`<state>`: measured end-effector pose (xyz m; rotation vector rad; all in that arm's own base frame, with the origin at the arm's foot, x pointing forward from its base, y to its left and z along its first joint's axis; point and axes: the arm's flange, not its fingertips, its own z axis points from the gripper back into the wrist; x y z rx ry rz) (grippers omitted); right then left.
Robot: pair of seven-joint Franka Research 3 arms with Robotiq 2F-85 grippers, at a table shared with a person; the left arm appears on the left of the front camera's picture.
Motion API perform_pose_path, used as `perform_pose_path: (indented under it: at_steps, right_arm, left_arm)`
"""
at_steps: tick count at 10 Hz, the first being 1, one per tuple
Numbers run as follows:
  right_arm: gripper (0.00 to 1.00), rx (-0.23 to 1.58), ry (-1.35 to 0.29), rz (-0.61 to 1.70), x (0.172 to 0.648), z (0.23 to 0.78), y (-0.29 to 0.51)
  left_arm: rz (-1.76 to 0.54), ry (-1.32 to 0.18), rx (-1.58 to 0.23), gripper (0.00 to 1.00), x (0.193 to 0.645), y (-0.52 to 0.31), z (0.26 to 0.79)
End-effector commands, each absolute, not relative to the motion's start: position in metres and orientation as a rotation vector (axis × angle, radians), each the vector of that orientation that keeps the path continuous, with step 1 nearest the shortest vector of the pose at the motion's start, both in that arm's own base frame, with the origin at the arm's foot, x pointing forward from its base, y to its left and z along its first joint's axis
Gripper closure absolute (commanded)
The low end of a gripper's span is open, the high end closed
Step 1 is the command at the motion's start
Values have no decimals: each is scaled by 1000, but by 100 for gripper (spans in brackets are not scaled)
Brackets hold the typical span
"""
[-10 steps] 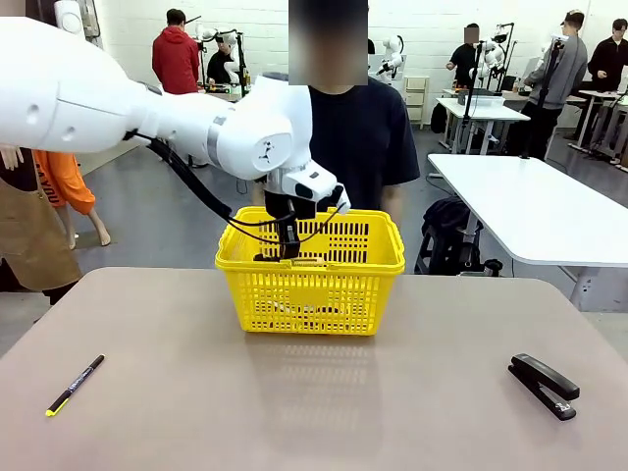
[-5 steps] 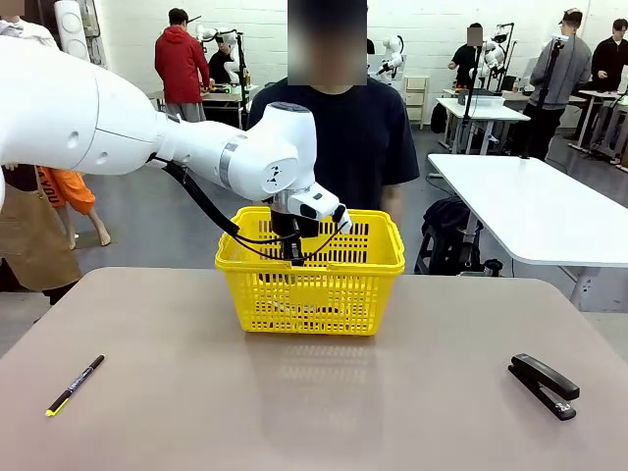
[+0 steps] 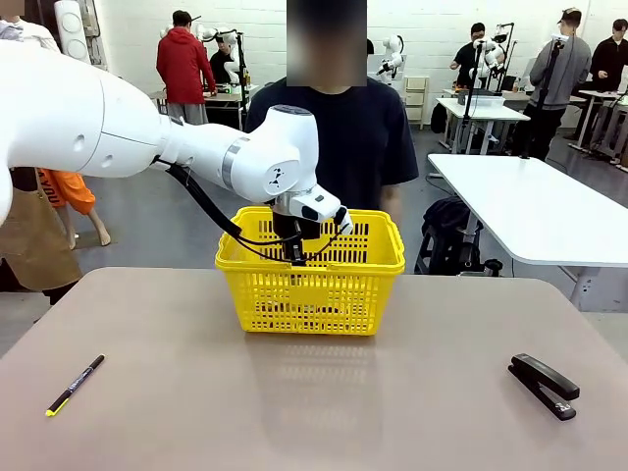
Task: Place the items the person wants into the basket.
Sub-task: Pick up the item the person points to and place it in the Market Basket.
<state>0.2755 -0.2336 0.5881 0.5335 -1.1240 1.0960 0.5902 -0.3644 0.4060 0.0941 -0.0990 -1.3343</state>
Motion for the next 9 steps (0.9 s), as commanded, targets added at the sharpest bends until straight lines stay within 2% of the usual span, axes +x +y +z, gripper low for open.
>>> perform_pose_path:
  at_steps: [1,9]
  right_arm:
    - [0,537,-1153,1104,277,588,-234]
    - [0,537,-1153,1104,277,588,-234]
  left_arm:
    - [-1368,-90,121,0,595,-364,410]
    - [-1360,-95,111,0,594,-363,416]
